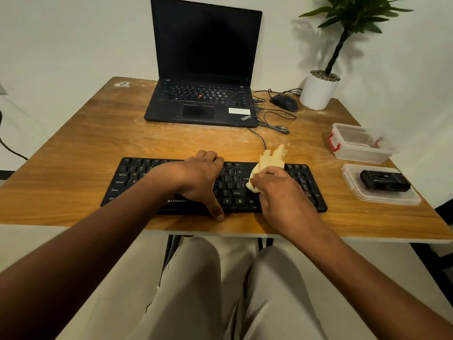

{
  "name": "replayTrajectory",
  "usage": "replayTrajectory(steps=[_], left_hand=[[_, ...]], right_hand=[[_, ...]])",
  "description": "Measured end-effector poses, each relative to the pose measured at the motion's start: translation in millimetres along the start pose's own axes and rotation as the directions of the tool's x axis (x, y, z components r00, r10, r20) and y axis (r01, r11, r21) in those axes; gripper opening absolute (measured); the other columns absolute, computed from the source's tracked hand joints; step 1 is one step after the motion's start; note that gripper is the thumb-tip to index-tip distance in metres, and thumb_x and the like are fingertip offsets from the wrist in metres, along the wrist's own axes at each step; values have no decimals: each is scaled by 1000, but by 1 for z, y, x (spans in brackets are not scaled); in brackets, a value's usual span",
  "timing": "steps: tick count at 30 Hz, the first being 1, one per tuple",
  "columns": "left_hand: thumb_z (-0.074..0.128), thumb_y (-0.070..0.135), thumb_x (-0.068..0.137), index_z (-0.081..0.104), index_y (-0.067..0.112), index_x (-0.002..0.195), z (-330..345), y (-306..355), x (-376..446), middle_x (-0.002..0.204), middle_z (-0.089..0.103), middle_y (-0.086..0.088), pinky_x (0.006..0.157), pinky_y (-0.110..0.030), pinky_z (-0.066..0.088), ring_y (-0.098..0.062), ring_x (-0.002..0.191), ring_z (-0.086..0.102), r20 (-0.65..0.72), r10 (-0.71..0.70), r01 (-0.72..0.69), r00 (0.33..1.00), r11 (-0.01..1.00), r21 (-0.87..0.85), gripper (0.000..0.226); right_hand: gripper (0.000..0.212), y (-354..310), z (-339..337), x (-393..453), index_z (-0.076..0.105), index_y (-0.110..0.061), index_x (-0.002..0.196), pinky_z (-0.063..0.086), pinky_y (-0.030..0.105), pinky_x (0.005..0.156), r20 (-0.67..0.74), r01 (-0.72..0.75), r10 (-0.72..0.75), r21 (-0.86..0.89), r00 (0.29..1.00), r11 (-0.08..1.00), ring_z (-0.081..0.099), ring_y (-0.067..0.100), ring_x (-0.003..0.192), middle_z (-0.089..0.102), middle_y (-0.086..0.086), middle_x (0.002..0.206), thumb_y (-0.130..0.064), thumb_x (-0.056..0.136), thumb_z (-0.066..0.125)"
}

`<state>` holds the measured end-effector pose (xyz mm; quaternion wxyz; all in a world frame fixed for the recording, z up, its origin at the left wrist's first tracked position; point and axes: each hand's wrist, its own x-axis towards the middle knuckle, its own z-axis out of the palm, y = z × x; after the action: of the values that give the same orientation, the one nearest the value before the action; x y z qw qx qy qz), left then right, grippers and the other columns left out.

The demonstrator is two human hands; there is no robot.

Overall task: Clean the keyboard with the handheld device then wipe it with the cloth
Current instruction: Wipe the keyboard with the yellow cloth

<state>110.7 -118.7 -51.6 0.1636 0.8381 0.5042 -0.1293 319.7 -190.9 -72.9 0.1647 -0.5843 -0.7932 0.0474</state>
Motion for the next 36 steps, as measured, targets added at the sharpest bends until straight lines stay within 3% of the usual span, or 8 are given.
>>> replayTrajectory(steps=[9, 14, 20, 25, 27, 31, 33, 36], left_hand=[[87, 72, 52, 15, 21, 160, 4, -5, 8, 155, 25, -1, 119, -50, 33, -24, 144, 22, -12, -2, 2, 1000, 1000, 29, 139], [87, 72, 51, 18, 21, 158, 4, -5, 10, 153, 27, 0, 118, -50, 35, -24, 142, 24, -13, -5, 6, 1000, 1000, 24, 138], [87, 71, 53, 15, 21, 160, 4, -5, 9, 155, 25, -1, 119, -50, 33, -23, 144, 23, -12, -6, 6, 1000, 1000, 28, 138], [87, 70, 54, 14, 20, 160, 3, -4, 10, 156, 25, -2, 120, -51, 32, -24, 144, 22, -10, -3, 4, 1000, 999, 36, 138], [87, 70, 54, 15, 20, 160, 3, -4, 9, 156, 25, -2, 120, -51, 32, -24, 144, 23, -11, -2, 2, 1000, 999, 36, 137], [88, 69, 55, 17, 19, 159, 2, -3, 8, 155, 26, -1, 120, -50, 32, -24, 144, 23, -12, -1, 1, 1000, 1000, 29, 135], [88, 69, 54, 19, 19, 158, 2, -3, 9, 154, 27, -1, 119, -49, 33, -24, 143, 23, -12, -4, 4, 1000, 1000, 30, 135], [88, 69, 54, 19, 20, 158, 3, -3, 9, 153, 27, -1, 119, -49, 33, -23, 143, 24, -14, -4, 5, 1000, 1000, 25, 135]], right_hand=[[43, 9, -37, -14, 73, -26, 123, 43, 19, 96, 178, 47, -46, 1, 983, 999, 58, 12, 116, 60, -5, 127, 1, 94, 57], [41, 12, -42, 9, 74, -23, 123, 35, 10, 86, -127, 3, -1, 17, 992, 1000, 55, 10, 106, 69, 0, 120, 2, 92, 62], [42, -2, -8, -7, 70, -21, 118, 36, 19, 72, 92, 60, -51, -100, 994, 993, 46, 5, 103, 48, 0, 129, 5, 89, 53], [48, 7, -23, -27, 74, -24, 120, 52, 26, 88, 147, 92, -83, -52, 986, 994, 53, 6, 114, 54, -3, 127, 9, 88, 58], [46, 12, -34, -24, 74, -27, 122, 46, 14, 91, 149, 46, -49, 22, 988, 999, 57, 9, 111, 56, -7, 125, 5, 94, 56], [44, 27, -63, -13, 70, -31, 127, 37, 1, 76, -43, -75, 81, 115, 996, 991, 56, -2, 91, 61, -13, 117, -1, 96, 61], [43, 35, -64, -9, 70, -25, 129, 36, 5, 86, -181, -112, 123, 72, 976, 991, 55, -1, 98, 65, -5, 122, 0, 96, 60], [42, 35, -42, -11, 71, -21, 127, 35, 10, 89, -104, -100, 98, -13, 990, 995, 52, 9, 110, 60, 2, 126, 2, 95, 56]])
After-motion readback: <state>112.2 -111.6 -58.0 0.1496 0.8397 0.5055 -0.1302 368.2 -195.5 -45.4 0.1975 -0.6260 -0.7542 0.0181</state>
